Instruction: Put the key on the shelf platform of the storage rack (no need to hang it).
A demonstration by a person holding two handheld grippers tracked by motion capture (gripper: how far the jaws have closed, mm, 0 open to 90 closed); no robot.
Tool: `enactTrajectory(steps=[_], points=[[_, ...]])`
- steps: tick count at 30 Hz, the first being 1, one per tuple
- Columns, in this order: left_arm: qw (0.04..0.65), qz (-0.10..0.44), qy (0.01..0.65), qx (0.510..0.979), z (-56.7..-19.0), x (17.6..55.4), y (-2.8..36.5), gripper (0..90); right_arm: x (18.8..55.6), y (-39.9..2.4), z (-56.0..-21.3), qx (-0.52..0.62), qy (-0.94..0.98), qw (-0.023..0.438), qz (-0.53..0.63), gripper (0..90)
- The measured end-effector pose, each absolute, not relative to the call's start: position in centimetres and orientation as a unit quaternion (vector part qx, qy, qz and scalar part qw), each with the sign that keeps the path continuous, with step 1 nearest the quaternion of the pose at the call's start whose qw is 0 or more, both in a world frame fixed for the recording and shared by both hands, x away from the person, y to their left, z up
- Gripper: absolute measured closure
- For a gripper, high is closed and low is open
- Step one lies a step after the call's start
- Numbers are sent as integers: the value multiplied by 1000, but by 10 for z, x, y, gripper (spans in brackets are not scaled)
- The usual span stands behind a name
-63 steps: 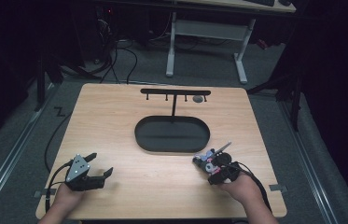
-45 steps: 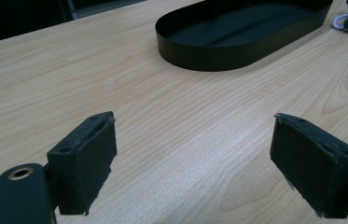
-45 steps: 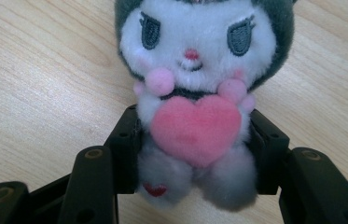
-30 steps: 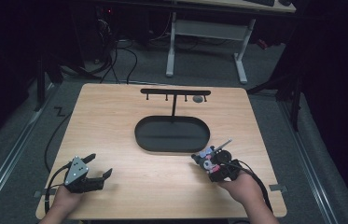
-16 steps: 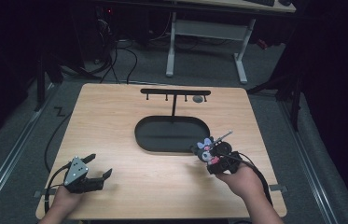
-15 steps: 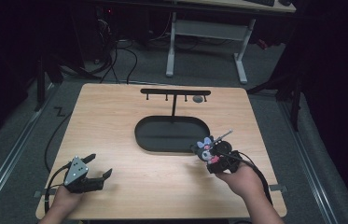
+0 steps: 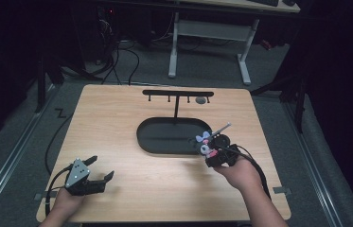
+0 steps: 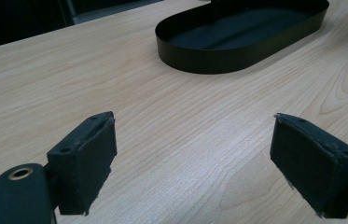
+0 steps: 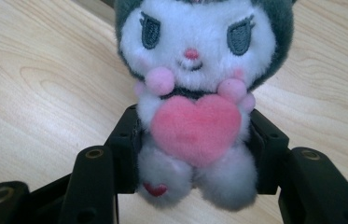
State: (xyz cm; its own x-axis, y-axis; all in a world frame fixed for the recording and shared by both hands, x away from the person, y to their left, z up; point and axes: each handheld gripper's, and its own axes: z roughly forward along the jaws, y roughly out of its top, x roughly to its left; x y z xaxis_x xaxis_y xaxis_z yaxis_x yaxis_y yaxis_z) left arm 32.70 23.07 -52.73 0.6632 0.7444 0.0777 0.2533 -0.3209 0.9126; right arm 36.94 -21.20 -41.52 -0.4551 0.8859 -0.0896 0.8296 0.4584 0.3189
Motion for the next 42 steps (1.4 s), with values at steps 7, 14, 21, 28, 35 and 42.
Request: enactTrajectory(steps=[7,14,21,28,35,42], points=[[485,253,323,772,-527,327,231,155,381,-206,-417,508,845,119,117,485],[485,254,323,772,-527,327,230,155,392,-198,-419,505,847,120,114,484],[485,254,323,772,-528,327,230,155,402,-187,-419,502,848,119,119,484],[485,254,323,772,-527,327,230,154,411,-179,-419,496,851,121,118,484],[485,254,323,772,-528,327,230,155,420,-176,-419,497,851,120,119,484],[485,254,323,772,-527,327,230,155,429,-170,-421,496,852,118,120,484]])
